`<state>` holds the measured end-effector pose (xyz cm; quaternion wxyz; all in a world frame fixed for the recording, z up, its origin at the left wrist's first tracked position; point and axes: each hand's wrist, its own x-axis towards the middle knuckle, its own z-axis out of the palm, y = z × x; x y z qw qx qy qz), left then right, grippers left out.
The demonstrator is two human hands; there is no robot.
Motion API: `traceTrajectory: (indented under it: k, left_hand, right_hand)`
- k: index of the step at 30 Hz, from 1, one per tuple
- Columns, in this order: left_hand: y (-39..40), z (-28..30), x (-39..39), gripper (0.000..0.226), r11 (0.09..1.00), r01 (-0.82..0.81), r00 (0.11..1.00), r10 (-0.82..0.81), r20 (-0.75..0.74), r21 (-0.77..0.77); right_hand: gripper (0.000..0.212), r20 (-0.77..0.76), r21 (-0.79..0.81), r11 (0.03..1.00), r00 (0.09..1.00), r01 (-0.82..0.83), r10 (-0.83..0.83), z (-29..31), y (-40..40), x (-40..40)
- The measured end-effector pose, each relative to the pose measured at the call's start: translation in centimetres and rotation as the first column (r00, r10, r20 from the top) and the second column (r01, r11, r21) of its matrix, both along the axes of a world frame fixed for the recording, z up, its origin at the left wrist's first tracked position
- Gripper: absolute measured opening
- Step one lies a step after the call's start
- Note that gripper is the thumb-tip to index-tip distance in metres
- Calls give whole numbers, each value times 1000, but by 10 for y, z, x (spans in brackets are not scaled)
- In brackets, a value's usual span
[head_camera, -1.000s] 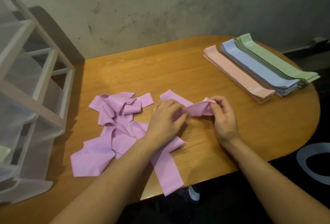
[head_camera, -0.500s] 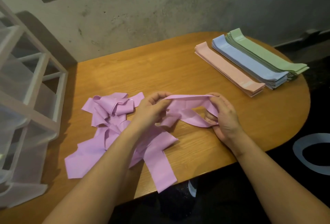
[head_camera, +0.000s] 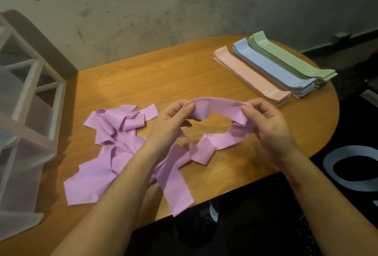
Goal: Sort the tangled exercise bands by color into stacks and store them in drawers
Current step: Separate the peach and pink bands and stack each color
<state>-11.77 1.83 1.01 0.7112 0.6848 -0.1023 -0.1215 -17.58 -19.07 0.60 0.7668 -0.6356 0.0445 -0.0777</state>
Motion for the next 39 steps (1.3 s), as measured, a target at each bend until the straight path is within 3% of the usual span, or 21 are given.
traceTrajectory:
  k: [1, 3, 8, 13, 17, 22, 26, 28, 32, 36, 39]
  left_hand:
    - [-1, 0, -2, 18, 1000, -11, 1000, 11, 21, 8]
    - [-2, 1, -7, 19, 1000, -14, 1000, 14, 16, -17]
    - [-1, 10, -13, 22, 971, 85, 990, -107, -90, -222]
    - [4, 10, -14, 15, 971, 142, 989, -146, -8, -191]
    - [6, 12, -15, 19, 947, 121, 992, -128, -4, -297]
    - [5, 14, -15, 23, 923, 102, 993, -119, -23, -371]
    - [7, 16, -12, 32, 902, 119, 992, -123, 17, -416]
    - [6, 14, -11, 30, 909, 135, 991, -128, 46, -394]
    - [7, 12, -10, 29, 959, 136, 984, -103, 143, -248]
    - [5, 11, -12, 19, 988, 129, 982, -116, 148, -85]
    - [0, 5, -17, 20, 988, 147, 985, -141, 104, -53]
  right_hand:
    - [7, 40, -91, 995, 999, 26, -23, 3, 2, -4]
    - [10, 75, -176, 983, 996, 57, -45, 6, 5, -10]
    - [23, 35, -114, 993, 999, 13, -9, 0, 11, -18]
    - [23, 21, -159, 980, 992, -123, 128, 1, 27, -24]
    - [30, 42, -166, 967, 978, -192, 202, 4, 37, -28]
    - [40, -11, -69, 962, 965, -263, 263, 14, 40, -31]
    - [50, -90, 157, 970, 976, -185, 200, 19, 46, -26]
    - [32, -143, 152, 982, 981, -110, 132, 20, 47, -22]
    - [9, -143, 51, 990, 980, -131, 137, 23, 46, -20]
    - [9, -33, -5, 994, 994, -108, 108, 23, 44, -21]
    - [14, -22, 53, 992, 993, -113, 114, 25, 44, -22]
